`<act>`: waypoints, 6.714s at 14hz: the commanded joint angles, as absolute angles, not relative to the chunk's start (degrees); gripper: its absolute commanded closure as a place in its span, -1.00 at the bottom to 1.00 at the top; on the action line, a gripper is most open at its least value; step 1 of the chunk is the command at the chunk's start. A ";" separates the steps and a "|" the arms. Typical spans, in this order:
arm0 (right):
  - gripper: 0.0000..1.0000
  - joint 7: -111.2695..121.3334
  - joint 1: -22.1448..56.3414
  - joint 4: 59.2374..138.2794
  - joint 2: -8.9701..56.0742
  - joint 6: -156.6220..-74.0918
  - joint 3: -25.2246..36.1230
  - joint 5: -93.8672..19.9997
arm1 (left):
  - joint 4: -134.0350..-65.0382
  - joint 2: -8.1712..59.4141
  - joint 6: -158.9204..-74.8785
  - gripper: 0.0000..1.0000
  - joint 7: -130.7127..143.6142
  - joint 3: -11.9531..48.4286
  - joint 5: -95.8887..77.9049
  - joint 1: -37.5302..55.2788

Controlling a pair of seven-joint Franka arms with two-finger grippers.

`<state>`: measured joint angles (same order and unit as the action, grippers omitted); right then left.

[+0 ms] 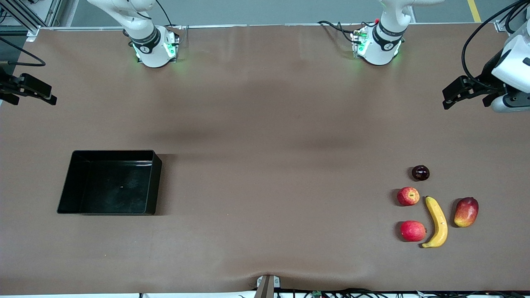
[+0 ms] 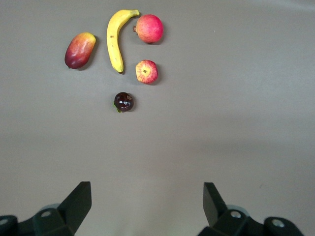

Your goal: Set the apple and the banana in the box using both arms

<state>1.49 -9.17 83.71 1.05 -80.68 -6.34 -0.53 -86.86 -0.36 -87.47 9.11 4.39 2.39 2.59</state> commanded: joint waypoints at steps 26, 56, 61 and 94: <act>-1.00 22.84 -27.23 85.60 35.23 -110.56 -6.94 1.24 | -92.29 39.28 -134.37 -1.00 9.14 3.78 10.72 -2.46; 1.00 -14.64 6.12 83.41 28.04 -99.81 -8.53 -14.59 | -92.37 19.17 -115.67 1.00 17.73 15.46 10.11 -2.90; 1.00 -35.13 20.80 83.50 32.24 -114.66 -8.53 -14.50 | -91.58 19.16 -115.58 1.00 34.24 23.89 10.46 -2.55; -1.00 -15.29 -5.79 71.86 8.10 -75.57 -7.91 1.67 | -85.81 31.56 -113.51 -1.00 40.12 25.57 26.72 5.73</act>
